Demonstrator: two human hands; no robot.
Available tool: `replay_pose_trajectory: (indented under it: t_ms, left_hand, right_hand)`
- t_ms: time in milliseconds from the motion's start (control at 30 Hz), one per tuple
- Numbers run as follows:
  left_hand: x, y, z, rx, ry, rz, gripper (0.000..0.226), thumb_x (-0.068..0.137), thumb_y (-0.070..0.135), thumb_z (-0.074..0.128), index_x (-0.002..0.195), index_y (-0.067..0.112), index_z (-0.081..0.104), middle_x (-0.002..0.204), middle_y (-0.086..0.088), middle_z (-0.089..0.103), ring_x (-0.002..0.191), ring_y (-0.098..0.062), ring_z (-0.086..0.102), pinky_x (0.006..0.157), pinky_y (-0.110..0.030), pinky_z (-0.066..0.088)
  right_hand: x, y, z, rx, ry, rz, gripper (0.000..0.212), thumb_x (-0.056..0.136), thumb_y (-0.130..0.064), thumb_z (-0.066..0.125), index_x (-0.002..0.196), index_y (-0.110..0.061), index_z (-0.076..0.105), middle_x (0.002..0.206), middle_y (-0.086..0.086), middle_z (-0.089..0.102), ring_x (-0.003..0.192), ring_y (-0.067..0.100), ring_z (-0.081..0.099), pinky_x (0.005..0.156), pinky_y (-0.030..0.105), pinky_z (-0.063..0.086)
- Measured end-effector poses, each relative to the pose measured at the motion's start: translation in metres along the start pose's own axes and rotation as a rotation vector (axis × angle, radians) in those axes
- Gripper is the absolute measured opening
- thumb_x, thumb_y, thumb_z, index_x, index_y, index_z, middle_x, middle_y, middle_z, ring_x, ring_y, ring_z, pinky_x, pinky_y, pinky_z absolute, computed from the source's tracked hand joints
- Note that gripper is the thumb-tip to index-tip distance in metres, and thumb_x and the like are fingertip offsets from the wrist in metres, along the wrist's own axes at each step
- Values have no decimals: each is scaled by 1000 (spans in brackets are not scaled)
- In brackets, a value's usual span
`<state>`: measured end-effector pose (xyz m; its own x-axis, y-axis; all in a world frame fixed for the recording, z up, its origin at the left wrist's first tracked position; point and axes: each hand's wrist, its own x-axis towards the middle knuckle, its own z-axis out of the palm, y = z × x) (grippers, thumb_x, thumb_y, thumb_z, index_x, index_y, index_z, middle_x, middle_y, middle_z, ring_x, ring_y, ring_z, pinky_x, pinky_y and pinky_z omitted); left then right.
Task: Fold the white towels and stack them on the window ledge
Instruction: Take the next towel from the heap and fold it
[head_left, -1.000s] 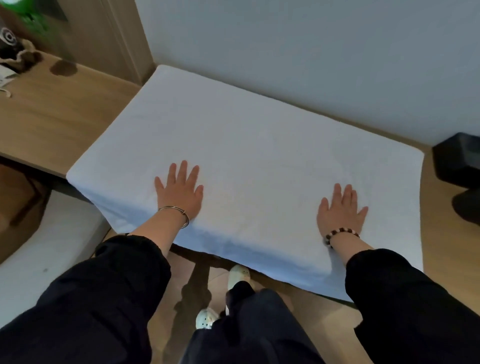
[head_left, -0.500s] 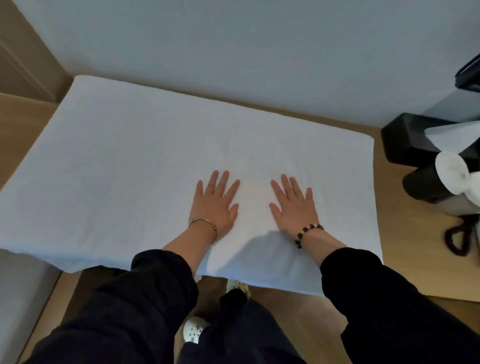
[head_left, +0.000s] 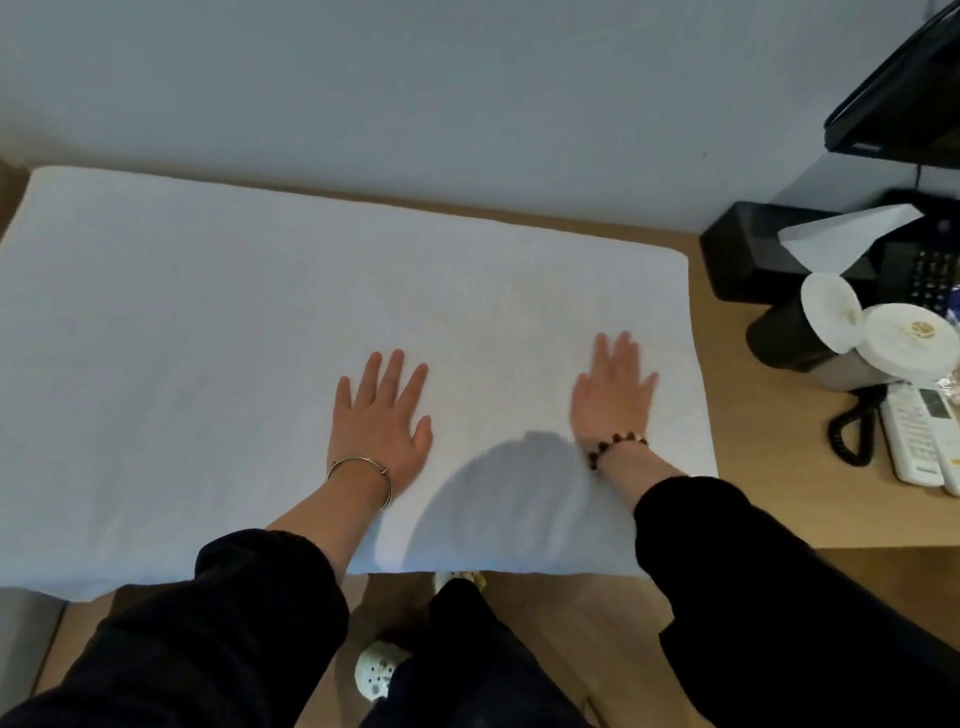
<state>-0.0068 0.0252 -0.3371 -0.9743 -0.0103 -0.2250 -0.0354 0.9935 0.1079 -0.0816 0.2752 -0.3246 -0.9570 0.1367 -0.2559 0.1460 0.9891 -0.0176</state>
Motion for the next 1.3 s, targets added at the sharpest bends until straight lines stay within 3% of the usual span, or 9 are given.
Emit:
replay_pose_trajectory:
  t_ms: [100, 300, 500, 700, 933, 1033, 1167, 1233, 1300]
  left_hand:
    - [0, 0, -1, 9, -13, -3, 62, 96, 46, 15, 150, 32, -11, 158, 3, -16, 145, -21, -17, 117, -46, -4]
    - [1, 2, -7, 56, -70, 3, 60, 97, 45, 13, 149, 31, -13, 158, 1, -18, 145, -23, -18, 117, -49, -4]
    - [35, -36, -24, 112, -97, 91, 57, 97, 50, 6, 147, 37, -15, 158, 5, -19, 145, -20, -16, 115, -49, -4]
    - [105, -76, -49, 103, -132, -12, 55, 100, 46, 11, 148, 35, -14, 157, 4, -20, 145, -22, -18, 117, -47, -1]
    - [174, -99, -65, 120, -129, -12, 55, 101, 40, 15, 150, 32, -10, 158, 3, -17, 146, -23, -13, 117, -47, 3]
    - [198, -109, -77, 138, -121, -11, 56, 102, 32, 22, 151, 28, -5, 160, 1, -8, 147, -22, -7, 117, -47, 5]
    - [227, -122, -101, 123, -62, 8, 61, 93, 29, 49, 148, 25, 22, 148, -2, 33, 137, -22, 28, 111, -39, 20]
    - [238, -129, -117, 154, -108, 44, 55, 87, 25, 55, 140, 27, 38, 135, -1, 47, 127, -22, 41, 104, -34, 28]
    - [240, -141, -132, 224, -229, 62, 49, 85, 22, 55, 133, 27, 48, 126, -1, 56, 119, -23, 51, 96, -33, 40]
  right_hand:
    - [-20, -35, 12, -36, -56, -243, 56, 102, -33, 20, 152, -25, -3, 159, 2, -13, 146, 21, -10, 116, 47, -3]
    - [-16, -31, 8, -85, -114, -166, 57, 102, -39, 13, 151, -23, -9, 158, 5, -18, 146, 21, -15, 116, 48, -6]
    - [27, -72, -9, -79, -135, -338, 59, 102, -41, 13, 151, -20, -11, 158, 7, -19, 145, 23, -16, 118, 43, -6]
    - [99, -129, -31, -141, -168, -499, 62, 101, -44, 15, 151, -18, -10, 158, 8, -18, 146, 23, -15, 117, 43, -5]
    - [160, -173, -59, -87, -172, -582, 74, 94, -50, 46, 151, -14, 13, 156, 9, 16, 143, 27, 15, 117, 42, 14]
    - [179, -178, -74, -19, -197, -541, 70, 86, -45, 61, 142, -14, 32, 142, 9, 36, 131, 28, 33, 106, 37, 30]
    - [193, -186, -90, -156, -307, -477, 60, 81, -39, 68, 131, -16, 44, 130, 5, 50, 121, 25, 47, 96, 35, 39]
    - [192, -186, -97, -232, -364, -436, 44, 81, -30, 67, 119, -12, 56, 109, 5, 64, 96, 23, 62, 74, 31, 52]
    - [186, -181, -105, -241, -408, -383, 27, 81, -13, 63, 107, -7, 62, 79, 5, 62, 68, 20, 61, 50, 27, 48]
